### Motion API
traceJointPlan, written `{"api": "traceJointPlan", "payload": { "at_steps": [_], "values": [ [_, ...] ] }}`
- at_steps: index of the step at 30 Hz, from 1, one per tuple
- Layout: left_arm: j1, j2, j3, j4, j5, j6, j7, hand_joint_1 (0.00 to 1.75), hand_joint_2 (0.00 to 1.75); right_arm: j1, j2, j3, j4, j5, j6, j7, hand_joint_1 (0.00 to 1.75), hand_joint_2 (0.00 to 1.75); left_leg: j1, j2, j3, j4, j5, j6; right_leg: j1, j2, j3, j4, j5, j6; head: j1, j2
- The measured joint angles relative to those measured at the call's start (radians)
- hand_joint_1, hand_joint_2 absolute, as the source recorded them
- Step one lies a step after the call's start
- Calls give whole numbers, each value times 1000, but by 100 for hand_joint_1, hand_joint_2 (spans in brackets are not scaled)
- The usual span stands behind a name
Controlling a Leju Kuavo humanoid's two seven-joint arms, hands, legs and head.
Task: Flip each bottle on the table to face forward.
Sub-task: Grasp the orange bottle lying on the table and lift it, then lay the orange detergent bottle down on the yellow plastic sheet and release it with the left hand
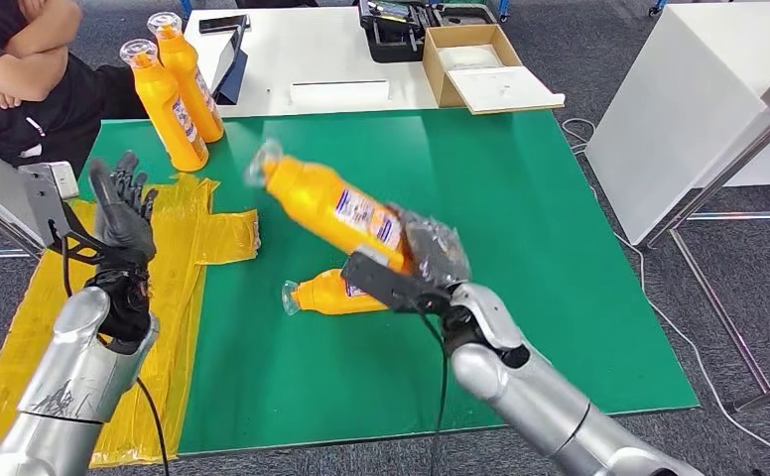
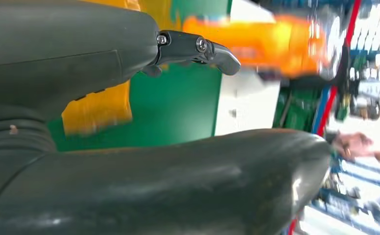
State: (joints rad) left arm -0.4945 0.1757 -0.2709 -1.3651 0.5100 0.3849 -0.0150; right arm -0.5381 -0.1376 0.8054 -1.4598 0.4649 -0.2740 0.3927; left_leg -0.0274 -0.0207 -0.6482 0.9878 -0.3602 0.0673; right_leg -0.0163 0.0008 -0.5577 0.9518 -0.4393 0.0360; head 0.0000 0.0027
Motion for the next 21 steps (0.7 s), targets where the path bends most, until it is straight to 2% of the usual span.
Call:
{"api": "traceJointPlan", "payload": {
  "at_steps": [1,6,10,15,21],
  "values": [
    [0,-9,-13,-13,8,-2,0,0,175,0,5,-43,-19,0,-17,-13,175,175,0,0,0,0,0,0,0,0,0,0,0,0,0,0],
    [-13,-69,-84,-92,15,-25,25,0,175,-1,21,-224,-54,5,-42,-42,175,175,-1,-1,-1,0,0,0,0,-1,0,0,0,0,0,0],
    [-34,-116,-141,-152,9,-37,48,0,175,-1,32,-328,-53,-4,-34,-63,175,175,-2,-1,-1,0,0,0,0,-1,1,0,1,1,0,0],
    [-49,-150,-184,-193,12,-86,67,0,175,-8,44,-387,-35,-5,-21,-77,175,175,-1,-1,-1,0,0,0,0,-1,0,0,1,1,0,0],
    [-90,-212,-278,-221,28,-113,115,0,175,-46,77,-399,49,17,-13,-105,175,175,-1,-1,-1,0,0,0,1,-1,0,0,1,1,0,0]
  ]
}}
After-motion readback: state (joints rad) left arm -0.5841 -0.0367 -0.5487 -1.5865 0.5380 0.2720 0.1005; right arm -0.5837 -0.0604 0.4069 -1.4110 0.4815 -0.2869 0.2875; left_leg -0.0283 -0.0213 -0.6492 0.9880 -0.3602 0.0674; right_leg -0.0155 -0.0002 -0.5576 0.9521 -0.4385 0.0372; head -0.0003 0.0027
